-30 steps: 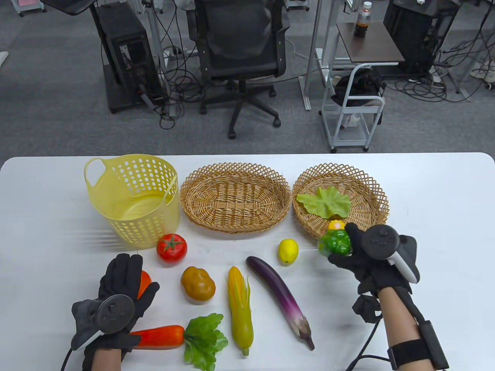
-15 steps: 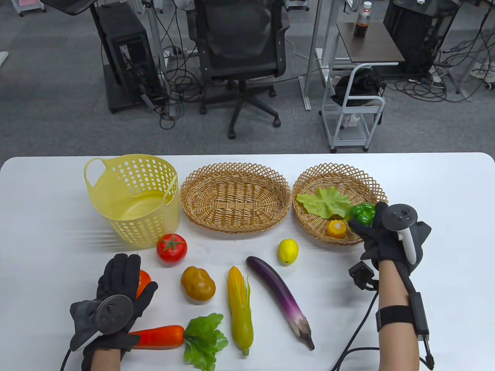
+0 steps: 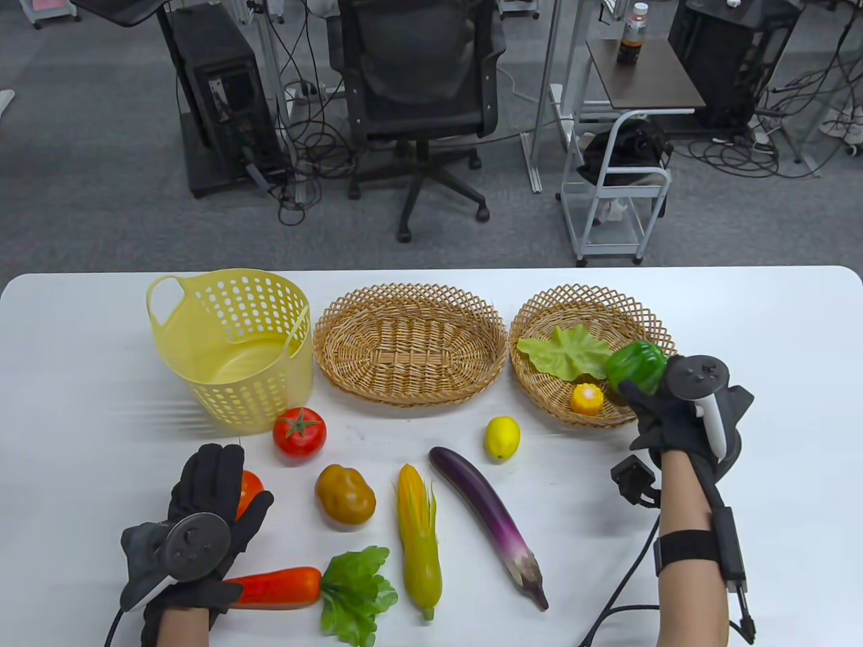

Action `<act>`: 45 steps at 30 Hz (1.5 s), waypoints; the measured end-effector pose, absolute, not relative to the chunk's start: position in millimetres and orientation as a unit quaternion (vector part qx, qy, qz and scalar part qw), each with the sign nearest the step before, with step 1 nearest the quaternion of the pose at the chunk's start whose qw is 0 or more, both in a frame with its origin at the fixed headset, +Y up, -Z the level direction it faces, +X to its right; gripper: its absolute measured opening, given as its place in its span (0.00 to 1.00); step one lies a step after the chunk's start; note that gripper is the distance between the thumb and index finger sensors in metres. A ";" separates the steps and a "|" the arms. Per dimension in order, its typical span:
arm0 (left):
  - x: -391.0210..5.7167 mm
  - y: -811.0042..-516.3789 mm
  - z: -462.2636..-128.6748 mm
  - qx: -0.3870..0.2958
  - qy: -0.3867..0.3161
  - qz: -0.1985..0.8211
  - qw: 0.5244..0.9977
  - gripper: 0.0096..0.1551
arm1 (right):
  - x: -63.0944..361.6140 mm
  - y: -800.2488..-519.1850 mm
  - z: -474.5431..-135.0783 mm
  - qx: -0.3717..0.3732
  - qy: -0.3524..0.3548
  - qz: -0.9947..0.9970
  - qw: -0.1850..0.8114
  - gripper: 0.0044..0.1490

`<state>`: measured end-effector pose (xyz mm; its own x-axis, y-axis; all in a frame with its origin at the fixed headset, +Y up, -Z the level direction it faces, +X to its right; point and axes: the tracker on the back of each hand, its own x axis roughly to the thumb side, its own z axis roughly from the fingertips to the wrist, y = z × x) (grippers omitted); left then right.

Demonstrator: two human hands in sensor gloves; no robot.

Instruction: Place 10 objects into 3 containers

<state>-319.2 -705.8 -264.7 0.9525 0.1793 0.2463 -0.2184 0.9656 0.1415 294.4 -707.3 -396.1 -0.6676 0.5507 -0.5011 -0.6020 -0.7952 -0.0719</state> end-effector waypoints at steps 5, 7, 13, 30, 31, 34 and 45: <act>-320.2 -705.0 -264.5 0.085 -0.118 0.108 0.984 0.45 | 295.0 -703.3 -375.8 -0.223 0.038 0.926 0.303 0.58; -320.2 -704.4 -264.1 0.086 -0.119 0.109 0.983 0.45 | 290.0 -702.1 -367.1 -0.194 0.038 0.933 0.302 0.58; -320.4 -704.3 -265.0 0.083 -0.123 0.109 0.983 0.45 | 255.9 -704.9 -339.5 -0.098 0.090 0.960 0.245 0.58; -304.0 -703.1 -260.0 0.064 -0.147 0.108 0.981 0.46 | 152.8 -750.8 -275.8 0.020 0.366 0.915 0.168 0.61; -304.1 -703.1 -260.0 0.066 -0.146 0.107 0.981 0.46 | 149.1 -753.1 -273.6 0.022 0.364 0.917 0.161 0.61; -307.8 -703.7 -261.0 0.065 -0.146 0.123 0.979 0.46 | 139.6 -755.1 -269.1 0.020 0.351 0.927 0.129 0.62; -297.8 -701.9 -259.8 0.047 -0.165 0.115 0.979 0.46 | 114.7 -764.5 -261.9 0.022 0.311 0.948 0.061 0.51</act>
